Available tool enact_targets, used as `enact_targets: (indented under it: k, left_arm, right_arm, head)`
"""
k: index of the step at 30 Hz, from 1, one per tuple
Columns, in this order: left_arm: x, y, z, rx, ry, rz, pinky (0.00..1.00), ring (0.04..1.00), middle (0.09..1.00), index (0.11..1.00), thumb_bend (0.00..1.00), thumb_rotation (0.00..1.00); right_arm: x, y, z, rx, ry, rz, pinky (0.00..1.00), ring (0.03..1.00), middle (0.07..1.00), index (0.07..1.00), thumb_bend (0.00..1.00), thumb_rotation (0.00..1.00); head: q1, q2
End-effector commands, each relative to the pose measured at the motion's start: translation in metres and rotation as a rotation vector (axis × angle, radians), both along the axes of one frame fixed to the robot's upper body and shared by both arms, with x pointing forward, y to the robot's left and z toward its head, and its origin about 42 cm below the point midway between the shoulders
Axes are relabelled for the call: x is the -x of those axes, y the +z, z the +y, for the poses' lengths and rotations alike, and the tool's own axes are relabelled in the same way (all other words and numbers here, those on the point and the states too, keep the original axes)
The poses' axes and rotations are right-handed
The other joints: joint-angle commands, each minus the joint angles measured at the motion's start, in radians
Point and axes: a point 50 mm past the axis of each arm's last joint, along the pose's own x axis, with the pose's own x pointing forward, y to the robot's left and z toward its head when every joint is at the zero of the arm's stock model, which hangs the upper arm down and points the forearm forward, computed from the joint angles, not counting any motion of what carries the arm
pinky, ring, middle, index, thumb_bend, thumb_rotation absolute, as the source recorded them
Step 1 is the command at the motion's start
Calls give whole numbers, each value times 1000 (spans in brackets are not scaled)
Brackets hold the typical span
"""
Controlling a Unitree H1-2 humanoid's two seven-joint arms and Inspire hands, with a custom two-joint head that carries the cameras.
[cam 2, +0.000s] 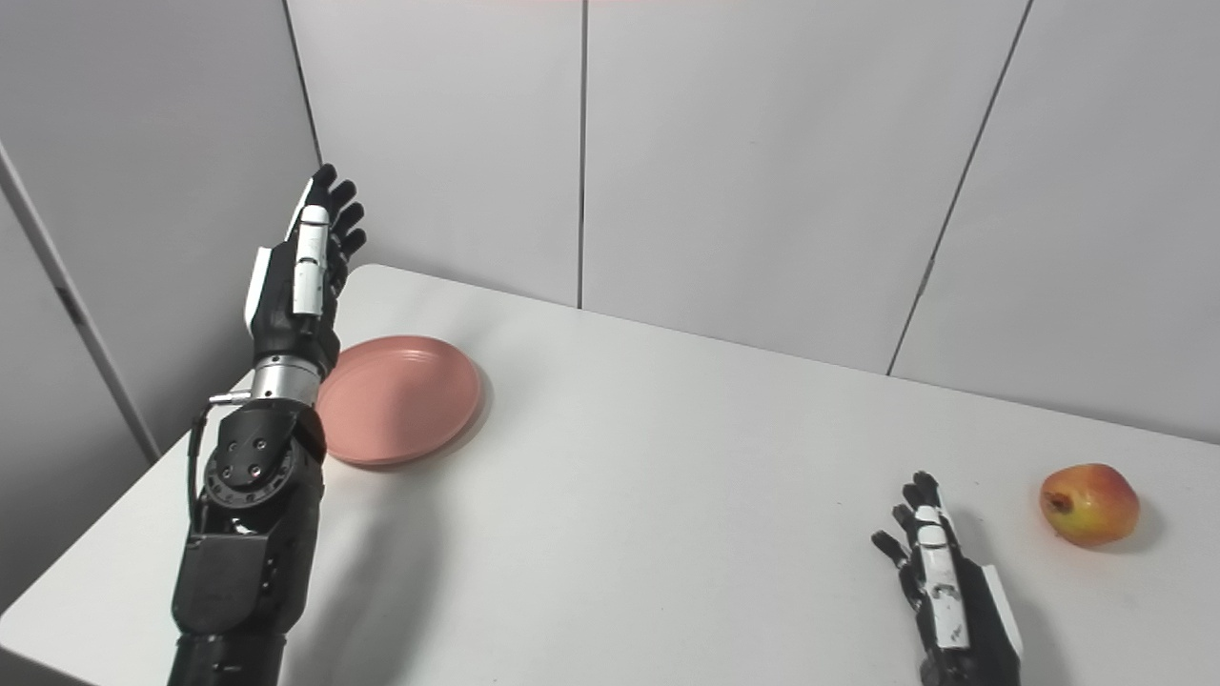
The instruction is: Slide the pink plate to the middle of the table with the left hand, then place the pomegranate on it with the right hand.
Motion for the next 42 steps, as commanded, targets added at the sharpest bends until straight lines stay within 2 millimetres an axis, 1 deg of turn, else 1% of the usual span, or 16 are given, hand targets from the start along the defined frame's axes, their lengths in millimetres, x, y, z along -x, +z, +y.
enact_targets:
  k: [1,7,14,17,22,33,42]
  left_arm:
    - [-2,20,8,-11,13,-55,953,948,949,939,399,1000]
    - [2,16,28,17,44,-50,958,959,961,945,396,1000]
    - [4,10,48,76,48,-53,966,952,946,925,387,1000]
    - [6,8,56,114,31,-45,984,968,963,942,394,1000]
    - [9,5,64,153,36,-39,977,968,968,950,379,1000]
    - [18,-15,74,240,30,-7,1000,987,985,967,355,1000]
    - [21,-29,78,293,17,27,1000,986,980,956,343,1000]
  right_arm:
    - [-8,11,0,-1,8,-29,1000,1000,1000,1000,144,1000]
    - [-6,13,0,-2,11,-28,1000,1000,1000,1000,136,1000]
    - [-5,14,-1,-4,4,-35,1000,1000,1000,1000,118,1000]
    - [-6,13,-2,-5,10,-35,1000,1000,1000,1000,119,1000]
    - [-5,14,-2,-9,7,-26,1000,1000,1000,1000,119,1000]
    - [-5,14,-3,-16,10,-22,1000,1000,1000,1000,108,1000]
    - [-5,14,-3,-15,17,-24,1000,1000,1000,1000,94,1000]
  head:
    - [4,3]
    - [6,3]
    - [12,1]
    - [15,0]
    - [16,-5]
    - [29,-9]
    - [33,-8]
